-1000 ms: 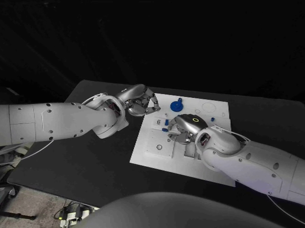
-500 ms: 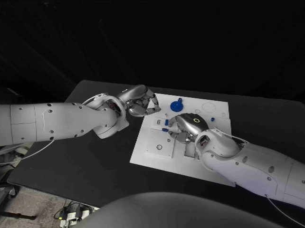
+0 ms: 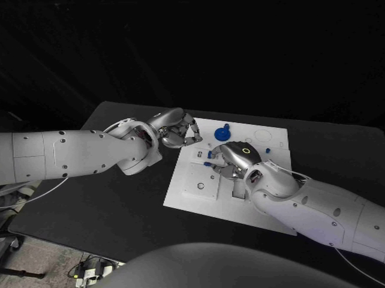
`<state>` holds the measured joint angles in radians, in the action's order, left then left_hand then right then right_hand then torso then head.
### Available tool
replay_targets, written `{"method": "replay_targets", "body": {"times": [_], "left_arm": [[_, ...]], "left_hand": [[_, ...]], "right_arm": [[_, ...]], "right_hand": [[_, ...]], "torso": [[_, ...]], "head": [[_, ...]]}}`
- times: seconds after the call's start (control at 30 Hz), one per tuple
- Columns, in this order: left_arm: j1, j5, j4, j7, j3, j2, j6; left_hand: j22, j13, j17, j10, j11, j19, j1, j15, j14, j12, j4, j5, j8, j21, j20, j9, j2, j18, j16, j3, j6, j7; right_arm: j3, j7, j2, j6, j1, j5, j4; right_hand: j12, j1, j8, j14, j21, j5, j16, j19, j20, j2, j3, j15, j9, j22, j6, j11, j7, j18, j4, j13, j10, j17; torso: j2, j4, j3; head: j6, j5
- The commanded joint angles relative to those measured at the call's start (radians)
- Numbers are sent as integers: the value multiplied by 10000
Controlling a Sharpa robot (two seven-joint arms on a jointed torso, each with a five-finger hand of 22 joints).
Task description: Assemble the parts on the task board
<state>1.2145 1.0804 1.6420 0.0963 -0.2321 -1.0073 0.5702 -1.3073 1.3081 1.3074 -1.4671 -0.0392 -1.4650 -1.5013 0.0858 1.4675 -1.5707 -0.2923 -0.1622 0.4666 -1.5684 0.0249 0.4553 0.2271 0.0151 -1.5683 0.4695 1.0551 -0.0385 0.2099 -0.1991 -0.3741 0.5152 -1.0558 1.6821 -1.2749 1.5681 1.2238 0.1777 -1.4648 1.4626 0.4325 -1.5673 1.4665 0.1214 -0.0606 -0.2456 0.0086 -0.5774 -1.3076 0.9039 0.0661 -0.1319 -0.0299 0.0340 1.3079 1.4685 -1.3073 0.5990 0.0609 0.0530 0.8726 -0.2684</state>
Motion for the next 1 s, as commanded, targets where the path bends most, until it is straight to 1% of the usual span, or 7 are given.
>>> {"method": "replay_targets", "body": {"times": [0.03,0.23,0.33,0.47,0.67,0.73,1.0], "left_arm": [[7,-38,6,-46,4,24,-155],[7,-67,-6,-43,4,39,-162],[7,-82,-9,-46,4,41,-160],[7,-125,-28,-51,4,49,-158],[7,-162,7,-85,4,26,-157],[8,-173,32,-111,4,5,-164],[9,-273,41,-161,4,0,-202]], "left_hand": [[-2635,2627,2634,-1037,2,-1058,72,-8,1033,-1,8,44,-52,-24,36,11,-49,-151,-25,58,-39,68],[-2635,2627,2634,-1037,-3,-1058,90,-6,1033,-1,8,60,-52,-24,34,13,-48,-151,-25,67,-42,73],[-2635,2627,2634,-1037,-13,-1058,145,0,1033,-1,2,88,-50,-24,30,17,-51,-151,-25,72,-46,89],[-2635,2627,2634,-1037,-59,-1058,303,34,1033,-1,7,-72,-39,-24,7,32,-63,-151,-25,-7,-58,148],[-2635,2627,2634,-1037,-67,-1058,320,41,1033,-1,8,-109,-38,-24,1,35,-71,-151,-25,-23,-62,156],[-2635,2627,2634,-1037,-72,-1058,342,46,1033,-1,4,-126,-37,-24,-4,38,-80,-151,-25,-38,-67,164],[-2635,2627,2634,-1037,-81,-1058,374,53,1033,-1,1,-144,-36,-24,-10,41,-97,-151,-25,-58,-76,176]], "right_arm": [[-1,159,45,-225,12,136,8],[-1,199,104,-449,15,111,21],[-1,213,126,-526,20,70,29],[-1,220,193,-521,70,54,120],[-3,203,328,-301,262,95,388],[-3,165,352,-258,300,139,465],[-3,21,337,-212,351,297,580]], "right_hand": [[27,-87,41,-1060,64,-298,-35,235,-38,-3,97,-10,-56,-2231,-88,-39,-2,-5,-6,2629,1023,-2635],[27,-119,46,-1060,112,-736,-35,276,-47,-9,190,-24,-135,-2250,-68,-57,22,8,-56,2629,1023,-2635],[27,-202,41,-1060,114,-1248,-35,278,-53,2,290,-29,-177,-2251,-56,-64,30,9,-147,2629,1023,-2635],[27,-153,55,-1060,114,-1279,-35,279,-58,28,292,-38,-203,-2252,-20,-79,54,9,-140,2629,1023,-2635],[27,141,34,-1060,89,8,-35,260,-110,45,154,-94,-258,-2242,88,-131,98,2,19,2629,1023,-2635],[27,198,8,-1060,66,393,-35,242,-118,40,90,-98,-260,-2233,100,-134,96,-5,65,2629,1023,-2635],[27,320,-61,-1060,-30,951,-35,166,-122,36,-88,-94,-260,-2197,117,-126,80,-31,190,2629,1023,-2635]], "torso": [[3,4,-2],[2,-3,0],[4,-4,0],[2,0,-2],[9,-22,13],[10,-14,7],[-1,9,-3]], "head": [[0,-7],[0,-4],[0,-4],[0,-3],[0,-63],[0,-80],[0,-100]]}}
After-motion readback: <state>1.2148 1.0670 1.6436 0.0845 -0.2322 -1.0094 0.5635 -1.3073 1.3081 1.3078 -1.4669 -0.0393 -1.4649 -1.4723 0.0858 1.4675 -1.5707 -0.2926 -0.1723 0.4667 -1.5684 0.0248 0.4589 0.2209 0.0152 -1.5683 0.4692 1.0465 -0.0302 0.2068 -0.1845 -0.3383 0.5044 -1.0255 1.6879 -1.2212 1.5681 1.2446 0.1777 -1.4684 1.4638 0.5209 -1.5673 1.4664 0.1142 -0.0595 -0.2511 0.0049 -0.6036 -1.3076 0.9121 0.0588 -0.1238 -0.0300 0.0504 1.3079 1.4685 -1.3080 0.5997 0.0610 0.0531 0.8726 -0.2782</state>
